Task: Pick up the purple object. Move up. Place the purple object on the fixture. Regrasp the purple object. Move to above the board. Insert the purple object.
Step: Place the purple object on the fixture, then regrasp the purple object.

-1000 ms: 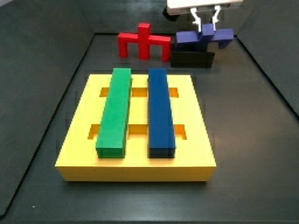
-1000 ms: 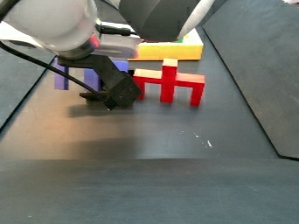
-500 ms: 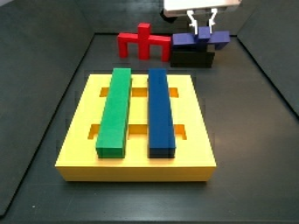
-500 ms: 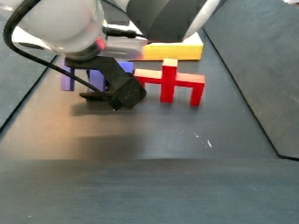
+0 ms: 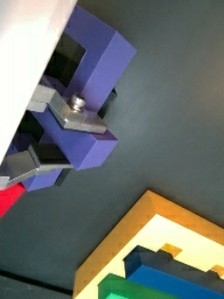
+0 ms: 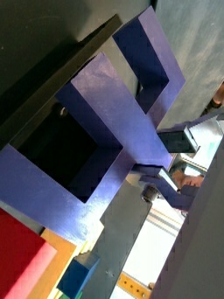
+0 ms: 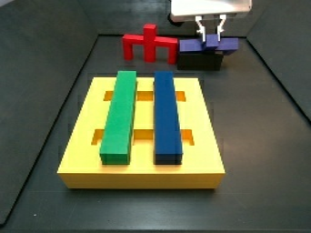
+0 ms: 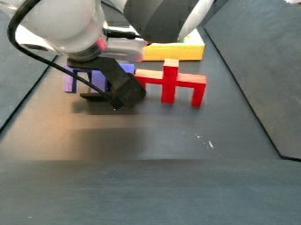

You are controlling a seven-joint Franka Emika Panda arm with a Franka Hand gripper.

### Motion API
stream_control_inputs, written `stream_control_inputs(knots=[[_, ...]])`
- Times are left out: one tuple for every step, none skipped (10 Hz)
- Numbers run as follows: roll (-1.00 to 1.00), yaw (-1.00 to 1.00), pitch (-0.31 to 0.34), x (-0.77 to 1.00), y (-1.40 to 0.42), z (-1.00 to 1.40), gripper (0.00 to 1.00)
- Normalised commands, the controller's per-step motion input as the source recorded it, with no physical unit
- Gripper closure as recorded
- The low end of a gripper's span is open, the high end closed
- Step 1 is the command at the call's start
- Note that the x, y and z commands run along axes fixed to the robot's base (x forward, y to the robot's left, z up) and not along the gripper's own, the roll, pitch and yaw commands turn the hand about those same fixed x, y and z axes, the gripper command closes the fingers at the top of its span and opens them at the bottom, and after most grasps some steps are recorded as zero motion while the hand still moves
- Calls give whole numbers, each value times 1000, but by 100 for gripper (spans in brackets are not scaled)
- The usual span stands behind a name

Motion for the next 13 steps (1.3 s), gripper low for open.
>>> stream_control_inputs(knots=[[3,-17,0,3,0,-89,100],[6,-11,6,0,0,-49,100],[0,0,0,0,0,0,100],[0,0,0,0,0,0,0],[474,-71,9,106,-77,363,0],[774,-31,0,106,-129,454,0],[1000,0,0,60,-246,457,0],[1000,0,-34,74,-234,371,0],[1000,20,-189,20,-269,177,0],[1000,37,-374,-66,-286,123,0],[1000,71,-423,-34,-269,126,0],[1000,129,-437,0,-269,157,0],[1000,171,-403,114,-240,163,0]])
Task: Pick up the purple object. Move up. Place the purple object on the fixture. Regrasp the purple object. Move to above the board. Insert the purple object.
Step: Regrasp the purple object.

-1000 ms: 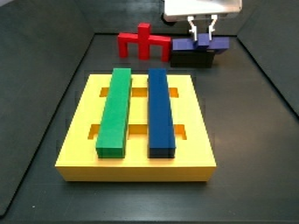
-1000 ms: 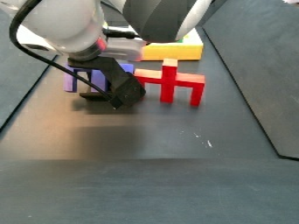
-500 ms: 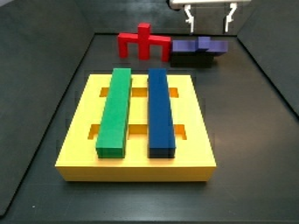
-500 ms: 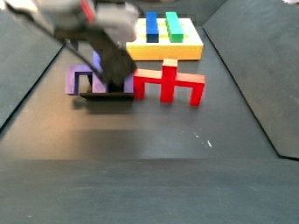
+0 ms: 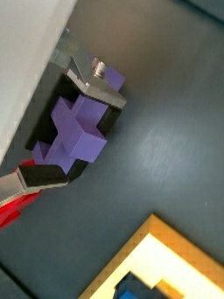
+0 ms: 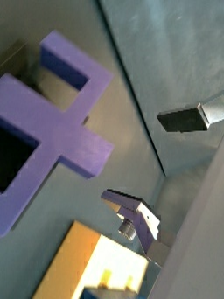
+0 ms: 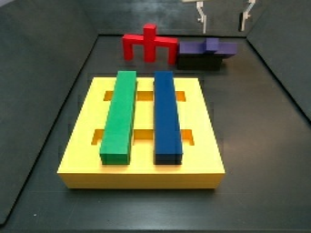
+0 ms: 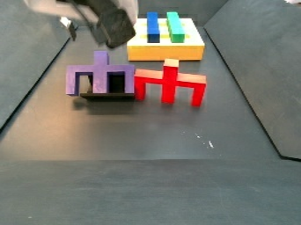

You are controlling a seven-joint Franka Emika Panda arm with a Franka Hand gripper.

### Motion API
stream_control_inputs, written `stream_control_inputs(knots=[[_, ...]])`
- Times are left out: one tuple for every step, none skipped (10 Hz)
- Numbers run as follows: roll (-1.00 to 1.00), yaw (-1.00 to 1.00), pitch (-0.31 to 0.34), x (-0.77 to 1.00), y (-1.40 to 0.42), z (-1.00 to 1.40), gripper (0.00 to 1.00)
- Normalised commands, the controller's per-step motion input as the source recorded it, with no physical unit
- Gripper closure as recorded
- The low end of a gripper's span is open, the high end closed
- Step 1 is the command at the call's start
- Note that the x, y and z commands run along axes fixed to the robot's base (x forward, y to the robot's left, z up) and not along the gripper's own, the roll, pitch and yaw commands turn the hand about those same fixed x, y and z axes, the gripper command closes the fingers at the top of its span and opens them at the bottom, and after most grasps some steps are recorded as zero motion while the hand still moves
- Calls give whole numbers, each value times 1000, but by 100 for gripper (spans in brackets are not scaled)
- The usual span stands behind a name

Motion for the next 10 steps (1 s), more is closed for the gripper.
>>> stream_control_inputs(knots=[[1000,177,-314,100,-206,131,0],[1000,197,-146,49,-66,54,0],[1000,214,-40,109,0,37,0],[1000,214,0,100,0,20,0],[1000,229,0,106,0,9,0],[1000,274,0,109,37,0,0],[1000,317,0,74,3,0,0],[1000,346,0,46,0,0,0],[1000,374,26,29,0,0,0],[1000,417,129,0,0,0,0]])
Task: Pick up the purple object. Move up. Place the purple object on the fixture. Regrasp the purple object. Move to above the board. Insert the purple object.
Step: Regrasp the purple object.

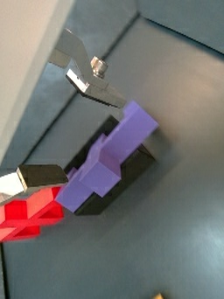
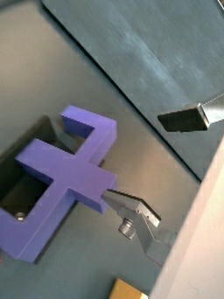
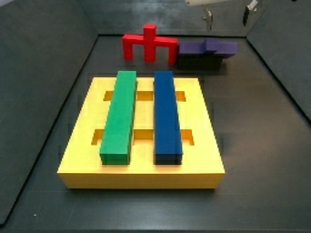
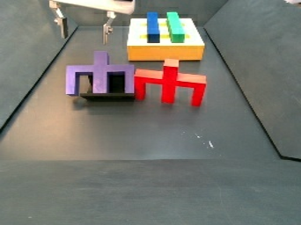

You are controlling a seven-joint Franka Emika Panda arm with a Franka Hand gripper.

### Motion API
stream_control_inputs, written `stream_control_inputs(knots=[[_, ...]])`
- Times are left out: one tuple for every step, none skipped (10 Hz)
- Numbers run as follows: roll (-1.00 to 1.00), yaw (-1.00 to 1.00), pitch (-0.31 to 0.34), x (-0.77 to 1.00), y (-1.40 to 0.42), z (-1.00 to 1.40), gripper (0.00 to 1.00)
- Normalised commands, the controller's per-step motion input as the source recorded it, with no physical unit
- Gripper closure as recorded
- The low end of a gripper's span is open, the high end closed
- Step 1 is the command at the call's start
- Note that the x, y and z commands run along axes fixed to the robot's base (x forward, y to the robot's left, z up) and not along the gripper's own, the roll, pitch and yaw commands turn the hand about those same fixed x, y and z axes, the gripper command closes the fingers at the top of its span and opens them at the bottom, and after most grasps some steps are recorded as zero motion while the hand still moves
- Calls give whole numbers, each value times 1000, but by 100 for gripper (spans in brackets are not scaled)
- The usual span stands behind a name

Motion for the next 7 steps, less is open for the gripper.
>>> stream_control_inputs(knots=[[1000,420,200,0,0,-3,0],[1000,429,200,0,0,-14,0],[1000,480,189,-17,0,-71,0],[1000,511,111,-57,0,-83,0],[1000,511,129,0,0,-80,0],[1000,514,71,-63,0,-80,0],[1000,446,0,-54,-171,-183,0]])
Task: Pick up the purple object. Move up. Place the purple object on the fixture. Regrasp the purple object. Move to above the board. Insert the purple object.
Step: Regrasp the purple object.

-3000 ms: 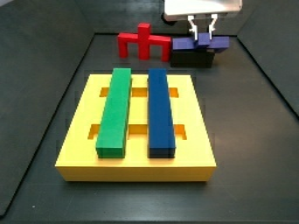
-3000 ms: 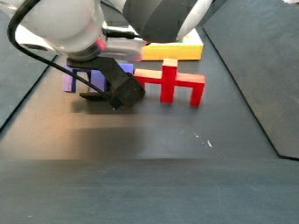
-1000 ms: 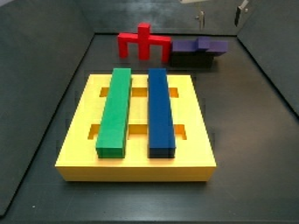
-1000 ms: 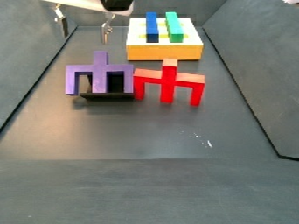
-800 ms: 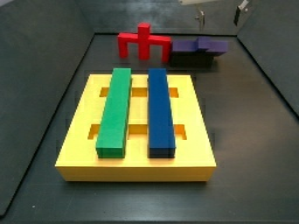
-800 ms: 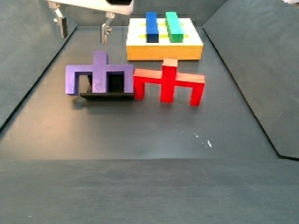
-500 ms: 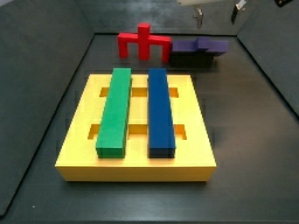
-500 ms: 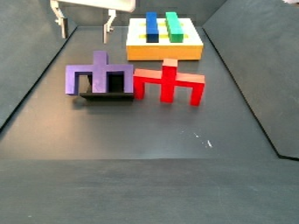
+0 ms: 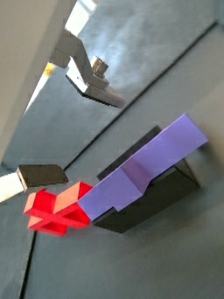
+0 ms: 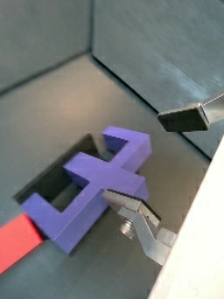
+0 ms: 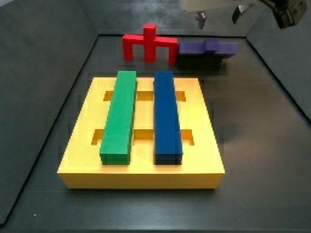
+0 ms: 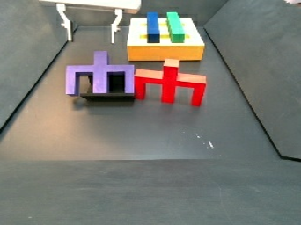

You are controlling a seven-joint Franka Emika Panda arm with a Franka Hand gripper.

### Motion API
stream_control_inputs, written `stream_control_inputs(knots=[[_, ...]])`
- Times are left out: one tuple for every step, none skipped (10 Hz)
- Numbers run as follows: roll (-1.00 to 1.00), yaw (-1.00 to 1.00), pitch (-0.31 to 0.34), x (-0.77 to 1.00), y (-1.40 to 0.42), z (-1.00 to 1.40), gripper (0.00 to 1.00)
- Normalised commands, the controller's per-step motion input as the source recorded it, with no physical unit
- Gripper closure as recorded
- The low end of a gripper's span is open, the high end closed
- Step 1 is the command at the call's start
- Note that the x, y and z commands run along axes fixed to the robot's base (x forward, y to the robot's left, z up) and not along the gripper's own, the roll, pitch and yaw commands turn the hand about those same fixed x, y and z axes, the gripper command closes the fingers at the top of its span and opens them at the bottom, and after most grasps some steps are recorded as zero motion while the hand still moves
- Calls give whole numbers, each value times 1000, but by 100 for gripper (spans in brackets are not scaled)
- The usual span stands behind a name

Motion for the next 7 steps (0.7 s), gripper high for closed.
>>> stream_control_inputs(knots=[[1000,271,0,0,-391,-311,0],[900,94,149,43,-371,-306,0],[100,29,3,0,0,0,0],[0,0,0,46,0,-43,0],[274,-129,429,74,0,-391,0],[163,-231,503,66,49,-360,0],[143,-209,414,66,0,-251,0]])
